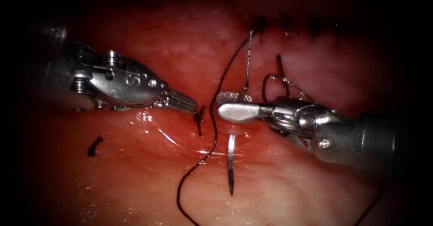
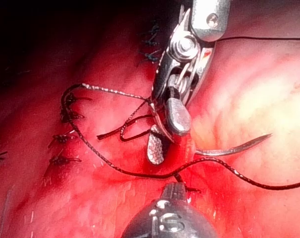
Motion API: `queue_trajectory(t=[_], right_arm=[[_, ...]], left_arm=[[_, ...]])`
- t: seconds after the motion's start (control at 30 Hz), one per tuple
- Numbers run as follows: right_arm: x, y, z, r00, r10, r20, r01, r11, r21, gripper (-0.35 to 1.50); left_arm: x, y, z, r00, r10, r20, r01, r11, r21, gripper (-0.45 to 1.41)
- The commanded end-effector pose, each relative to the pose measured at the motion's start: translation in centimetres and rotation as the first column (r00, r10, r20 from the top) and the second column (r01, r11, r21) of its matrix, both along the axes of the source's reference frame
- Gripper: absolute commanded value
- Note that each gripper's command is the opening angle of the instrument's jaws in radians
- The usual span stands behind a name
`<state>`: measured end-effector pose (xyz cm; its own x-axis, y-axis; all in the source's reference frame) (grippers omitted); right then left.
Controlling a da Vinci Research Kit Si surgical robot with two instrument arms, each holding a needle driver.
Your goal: Wound Closure
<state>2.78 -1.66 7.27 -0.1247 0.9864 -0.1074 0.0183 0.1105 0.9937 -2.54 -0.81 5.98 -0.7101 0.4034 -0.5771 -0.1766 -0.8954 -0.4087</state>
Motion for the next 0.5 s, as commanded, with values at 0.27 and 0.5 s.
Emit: queue_trajectory(t=[0.27, 0.5], right_arm=[[-0.31, 0.23, 0.18, 0.988, 0.013, 0.154, 0.026, 0.97, -0.243, 1.38], [-0.33, 0.32, 0.22, 0.973, 0.069, 0.221, 0.008, 0.944, -0.329, 1.46]], left_arm=[[-0.19, -0.17, 0.04, 0.996, -0.01, 0.089, 0.022, 0.991, -0.134, -0.27], [-0.39, -0.35, 0.05, 0.968, 0.125, 0.219, -0.06, 0.958, -0.28, 0.05]])
